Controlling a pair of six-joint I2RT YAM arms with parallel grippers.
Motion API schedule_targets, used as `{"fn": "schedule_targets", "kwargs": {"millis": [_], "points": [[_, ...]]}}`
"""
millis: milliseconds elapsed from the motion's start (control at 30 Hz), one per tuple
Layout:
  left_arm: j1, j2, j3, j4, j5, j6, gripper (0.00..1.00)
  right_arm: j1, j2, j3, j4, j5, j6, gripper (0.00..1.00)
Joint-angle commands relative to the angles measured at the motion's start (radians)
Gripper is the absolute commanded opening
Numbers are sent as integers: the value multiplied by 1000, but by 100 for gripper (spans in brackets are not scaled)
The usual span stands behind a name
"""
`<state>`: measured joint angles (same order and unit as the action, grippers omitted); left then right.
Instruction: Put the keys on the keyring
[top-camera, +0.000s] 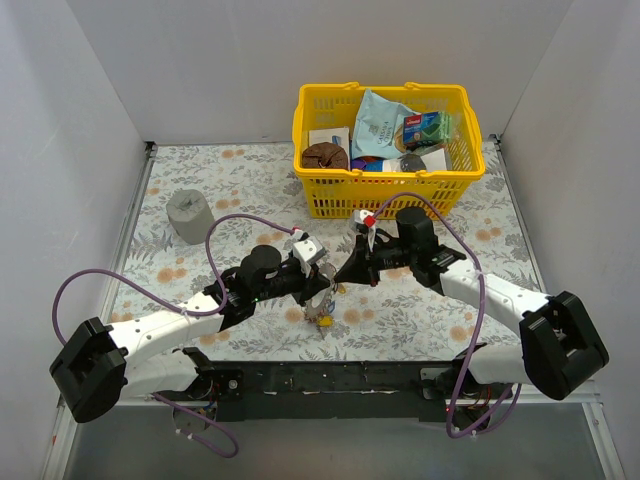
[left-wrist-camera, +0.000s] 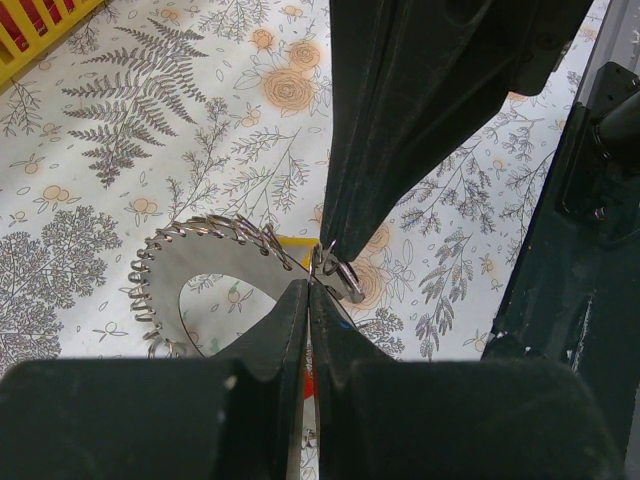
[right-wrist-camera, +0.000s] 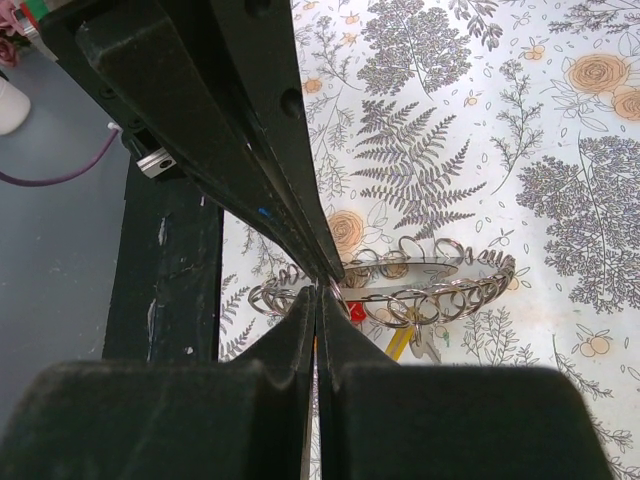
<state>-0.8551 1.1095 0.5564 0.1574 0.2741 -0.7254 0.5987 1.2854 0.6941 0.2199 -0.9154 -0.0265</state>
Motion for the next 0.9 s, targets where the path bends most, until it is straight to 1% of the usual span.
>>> {"fn": "schedule_targets", "kwargs": {"millis": [0, 367, 867], "points": [[-7, -19, 36, 21, 10, 3, 0, 9, 15, 45, 21, 13, -10, 1], [-9, -39, 31, 14, 4, 1, 0, 9, 26, 39, 13, 69, -10, 1], [-9, -79, 10, 16, 0, -2, 0, 7, 48, 24, 18, 93, -4, 1]]}}
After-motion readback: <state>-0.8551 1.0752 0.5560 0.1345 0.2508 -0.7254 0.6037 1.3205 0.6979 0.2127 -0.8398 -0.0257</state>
